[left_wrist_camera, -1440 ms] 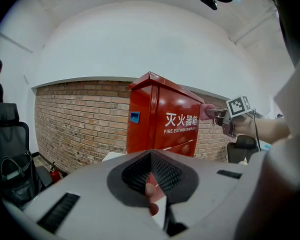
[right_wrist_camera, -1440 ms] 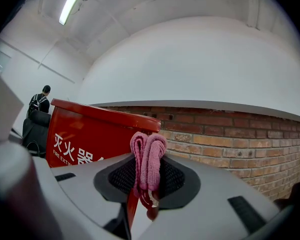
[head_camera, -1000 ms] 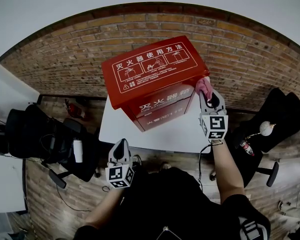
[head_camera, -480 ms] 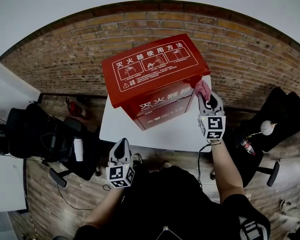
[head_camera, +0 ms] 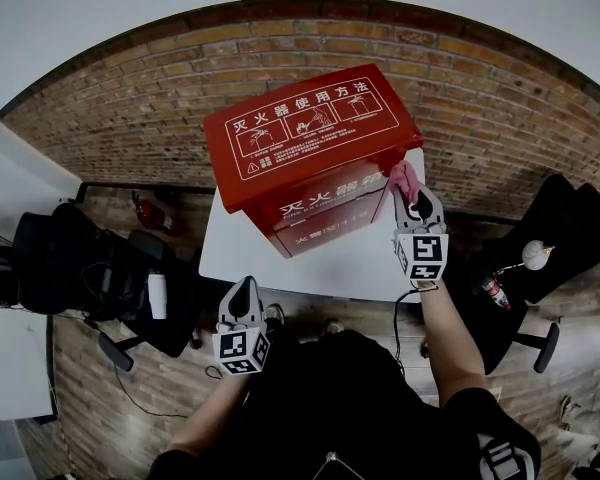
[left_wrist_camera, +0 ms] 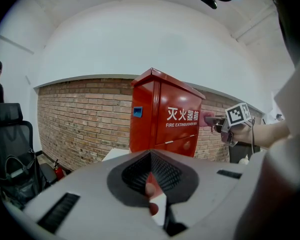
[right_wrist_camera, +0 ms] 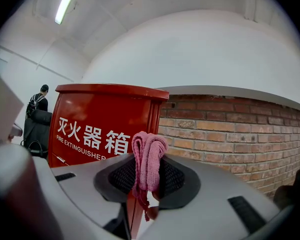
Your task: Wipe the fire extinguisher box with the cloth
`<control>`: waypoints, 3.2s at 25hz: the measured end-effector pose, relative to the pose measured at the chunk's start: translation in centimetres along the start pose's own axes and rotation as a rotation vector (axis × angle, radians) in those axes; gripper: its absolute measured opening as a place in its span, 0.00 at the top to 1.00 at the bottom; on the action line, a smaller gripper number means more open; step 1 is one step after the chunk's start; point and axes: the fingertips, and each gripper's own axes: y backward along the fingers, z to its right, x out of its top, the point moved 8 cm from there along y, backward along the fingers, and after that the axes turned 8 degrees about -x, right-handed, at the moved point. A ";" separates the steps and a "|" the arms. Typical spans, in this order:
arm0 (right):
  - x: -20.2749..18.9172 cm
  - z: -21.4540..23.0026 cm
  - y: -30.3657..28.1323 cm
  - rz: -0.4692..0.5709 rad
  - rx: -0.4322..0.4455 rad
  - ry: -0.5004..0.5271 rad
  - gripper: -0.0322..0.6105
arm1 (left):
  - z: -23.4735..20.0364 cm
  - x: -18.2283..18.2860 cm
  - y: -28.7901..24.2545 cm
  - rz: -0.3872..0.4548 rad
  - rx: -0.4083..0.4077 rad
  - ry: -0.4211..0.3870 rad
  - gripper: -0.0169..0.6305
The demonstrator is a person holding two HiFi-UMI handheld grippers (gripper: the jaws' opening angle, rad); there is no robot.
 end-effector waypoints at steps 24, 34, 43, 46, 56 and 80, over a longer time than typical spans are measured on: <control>1.4 -6.1 1.5 0.040 0.060 -0.028 0.78 | -2.2 1.0 1.0 -0.022 -0.044 -0.034 0.93; 2.6 -11.1 2.4 0.034 0.066 -0.025 0.78 | -6.3 2.5 2.8 -0.036 -0.093 -0.049 0.93; 3.2 -14.4 3.0 0.023 0.028 -0.038 0.78 | -9.5 2.6 4.1 -0.035 -0.122 -0.043 0.93; 3.5 -15.1 3.2 0.021 0.021 -0.037 0.78 | -10.3 2.9 4.3 -0.025 -0.132 -0.039 0.93; 4.4 -19.1 3.9 0.013 0.021 -0.023 0.78 | -12.4 3.1 4.7 -0.014 -0.171 -0.034 0.93; 6.8 -29.0 5.7 0.013 0.051 -0.026 0.78 | -17.9 1.6 6.9 -0.028 -0.243 -0.016 0.93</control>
